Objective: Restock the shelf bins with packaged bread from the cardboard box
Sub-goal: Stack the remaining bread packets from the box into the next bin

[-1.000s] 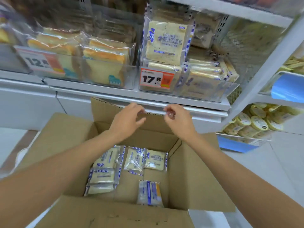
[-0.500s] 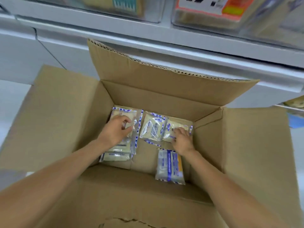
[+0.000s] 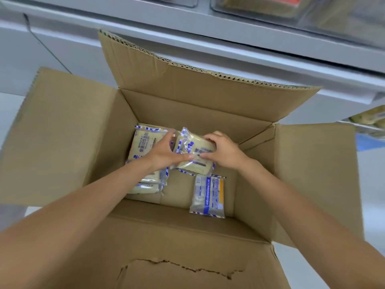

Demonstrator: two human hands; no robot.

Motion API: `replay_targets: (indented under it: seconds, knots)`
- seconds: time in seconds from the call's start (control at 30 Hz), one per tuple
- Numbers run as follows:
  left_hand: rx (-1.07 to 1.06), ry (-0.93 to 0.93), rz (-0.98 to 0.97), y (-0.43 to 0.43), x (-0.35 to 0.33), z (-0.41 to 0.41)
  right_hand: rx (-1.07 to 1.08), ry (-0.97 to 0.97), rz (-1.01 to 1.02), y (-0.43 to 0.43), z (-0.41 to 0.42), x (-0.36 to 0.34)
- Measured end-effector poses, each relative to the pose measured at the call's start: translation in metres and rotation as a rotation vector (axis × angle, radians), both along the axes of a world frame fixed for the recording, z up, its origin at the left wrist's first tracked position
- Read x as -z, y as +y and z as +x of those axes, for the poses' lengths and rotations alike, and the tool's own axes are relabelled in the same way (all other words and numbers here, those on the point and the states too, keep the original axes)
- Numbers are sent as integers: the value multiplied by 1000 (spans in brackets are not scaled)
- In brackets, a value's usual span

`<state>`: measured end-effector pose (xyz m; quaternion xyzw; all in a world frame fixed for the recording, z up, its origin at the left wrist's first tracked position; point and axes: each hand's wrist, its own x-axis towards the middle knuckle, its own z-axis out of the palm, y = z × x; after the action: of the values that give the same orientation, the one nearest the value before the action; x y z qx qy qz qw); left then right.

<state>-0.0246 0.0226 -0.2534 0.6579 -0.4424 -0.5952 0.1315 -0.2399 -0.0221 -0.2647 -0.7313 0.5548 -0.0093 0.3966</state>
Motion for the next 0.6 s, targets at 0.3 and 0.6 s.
replay_targets:
  seconds: [0.3,0.6]
  knots:
    - [-391,-40,-147,27,-11,57,659,-208,472,25,39,44]
    - [-371,-108,-209,29,-11,64,739,-295,320,18,49,63]
